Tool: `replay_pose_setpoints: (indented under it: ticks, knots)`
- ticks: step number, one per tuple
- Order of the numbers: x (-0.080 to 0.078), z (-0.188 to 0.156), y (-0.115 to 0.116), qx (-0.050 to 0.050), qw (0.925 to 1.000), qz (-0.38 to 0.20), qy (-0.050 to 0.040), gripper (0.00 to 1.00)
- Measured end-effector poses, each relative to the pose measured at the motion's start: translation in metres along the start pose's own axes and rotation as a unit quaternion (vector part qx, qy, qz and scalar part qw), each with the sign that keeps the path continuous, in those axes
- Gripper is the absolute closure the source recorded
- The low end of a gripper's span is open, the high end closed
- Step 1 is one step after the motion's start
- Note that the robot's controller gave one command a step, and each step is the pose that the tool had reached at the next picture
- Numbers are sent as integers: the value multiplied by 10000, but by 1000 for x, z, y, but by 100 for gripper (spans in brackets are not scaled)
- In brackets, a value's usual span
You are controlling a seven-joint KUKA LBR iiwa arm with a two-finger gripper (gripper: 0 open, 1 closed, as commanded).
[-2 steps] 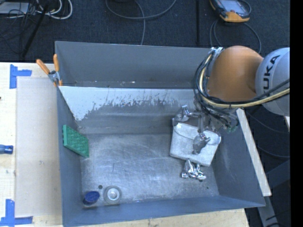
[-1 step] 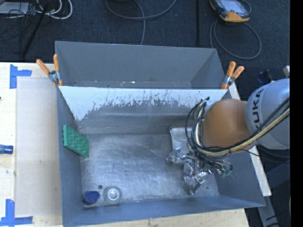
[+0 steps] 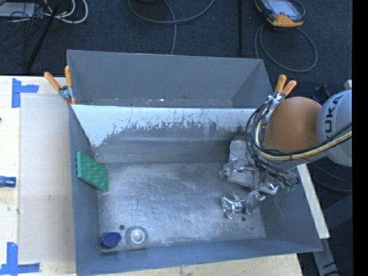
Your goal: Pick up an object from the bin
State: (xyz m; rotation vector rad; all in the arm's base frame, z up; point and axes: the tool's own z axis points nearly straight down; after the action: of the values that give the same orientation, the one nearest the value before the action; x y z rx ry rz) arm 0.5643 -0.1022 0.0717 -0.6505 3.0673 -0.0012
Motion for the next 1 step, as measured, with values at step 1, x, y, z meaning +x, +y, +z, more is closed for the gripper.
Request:
replay_pose_setpoints:
  ticks: [1]
  knots:
    - [1,-1,2,-12,10000,-1,23,100]
